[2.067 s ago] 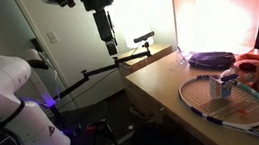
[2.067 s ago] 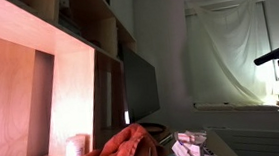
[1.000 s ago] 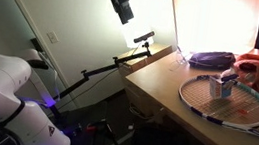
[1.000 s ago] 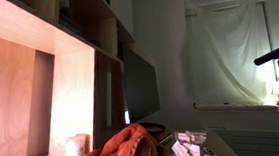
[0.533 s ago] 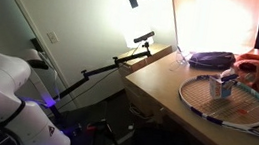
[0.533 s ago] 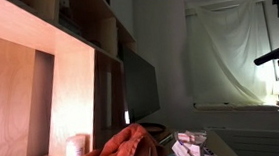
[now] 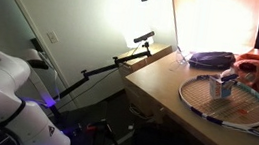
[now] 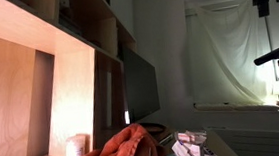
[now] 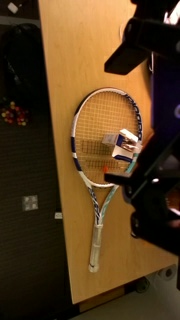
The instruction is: Drop the box on the racket onto the floor
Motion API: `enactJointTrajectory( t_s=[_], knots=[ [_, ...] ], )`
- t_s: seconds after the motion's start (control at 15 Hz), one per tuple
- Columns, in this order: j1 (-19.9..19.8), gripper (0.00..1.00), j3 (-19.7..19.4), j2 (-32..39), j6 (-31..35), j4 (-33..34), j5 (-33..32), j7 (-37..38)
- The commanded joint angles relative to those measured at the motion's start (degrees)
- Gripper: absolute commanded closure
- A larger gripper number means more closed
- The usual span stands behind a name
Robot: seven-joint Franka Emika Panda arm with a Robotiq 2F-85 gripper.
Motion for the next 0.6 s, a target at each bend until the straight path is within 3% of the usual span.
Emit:
enactJointTrajectory(
  t_s=[0.0,0.27,0.53],
  knots=[
    [0.85,0.00,0.71,3.41,3.10,4.28,-0.72,0.03],
    [1.77,0.00,1.33,4.94,9.67,4.03,-0.96,-1.06],
    [2.07,0.00,1.82,9.12,5.07,6.63,-2.09,-1.02]
  ],
)
